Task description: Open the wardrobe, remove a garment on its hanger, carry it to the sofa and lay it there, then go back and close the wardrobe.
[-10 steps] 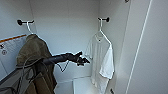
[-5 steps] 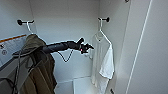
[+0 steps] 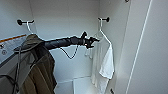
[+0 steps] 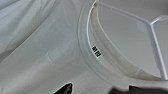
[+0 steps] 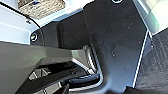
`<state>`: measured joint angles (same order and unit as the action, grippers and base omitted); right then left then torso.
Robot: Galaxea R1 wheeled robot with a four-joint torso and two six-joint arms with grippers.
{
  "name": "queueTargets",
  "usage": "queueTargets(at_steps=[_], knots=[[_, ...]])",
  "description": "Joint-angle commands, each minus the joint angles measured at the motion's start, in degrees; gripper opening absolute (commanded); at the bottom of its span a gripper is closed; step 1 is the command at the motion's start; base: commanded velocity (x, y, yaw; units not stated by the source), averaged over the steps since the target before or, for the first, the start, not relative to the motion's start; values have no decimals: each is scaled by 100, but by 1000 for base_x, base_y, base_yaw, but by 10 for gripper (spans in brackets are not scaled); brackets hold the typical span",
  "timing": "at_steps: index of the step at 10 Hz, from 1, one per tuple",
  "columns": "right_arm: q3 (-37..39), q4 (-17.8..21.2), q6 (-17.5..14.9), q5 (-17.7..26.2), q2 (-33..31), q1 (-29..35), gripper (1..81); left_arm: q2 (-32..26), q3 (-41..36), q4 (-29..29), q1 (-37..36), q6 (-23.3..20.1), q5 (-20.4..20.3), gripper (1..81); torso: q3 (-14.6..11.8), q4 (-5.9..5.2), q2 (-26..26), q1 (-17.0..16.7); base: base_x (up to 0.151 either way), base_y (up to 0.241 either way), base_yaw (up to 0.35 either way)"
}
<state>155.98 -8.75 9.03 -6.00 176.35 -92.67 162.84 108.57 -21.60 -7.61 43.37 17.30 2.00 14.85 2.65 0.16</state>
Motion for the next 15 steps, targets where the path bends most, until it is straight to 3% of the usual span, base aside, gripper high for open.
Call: queueTargets(at_steps=[1,8,9,10,11,12,14,15], knots=[[-42,58,11,292,43,227,811,47,199,-125,-1299,-13,-157,811,0,0,-2,0,0,0,0],[-51,58,11,301,105,200,811,380,981,-37,-1608,-48,-464,811,0,0,-2,2,0,0,0],[-51,67,11,292,122,200,811,434,1035,-37,-1633,-57,-464,811,0,160,-2,2,0,0,0],[-60,58,11,292,157,200,811,495,1035,-37,-1678,-57,-464,811,0,485,-2,2,0,0,0],[-60,58,11,292,192,209,811,556,1026,-37,-1730,-66,-464,811,0,488,-2,2,0,0,0],[-60,49,11,301,193,209,811,610,1000,-37,-1757,-66,-464,811,2,116,-2,2,0,0,0],[-42,49,11,292,193,192,811,732,1070,-28,-1766,-75,-473,811,2,317,-2,2,0,0,0],[-34,49,11,292,193,183,811,838,1175,112,-1757,-84,-473,811,2,330,-2,2,0,0,0]])
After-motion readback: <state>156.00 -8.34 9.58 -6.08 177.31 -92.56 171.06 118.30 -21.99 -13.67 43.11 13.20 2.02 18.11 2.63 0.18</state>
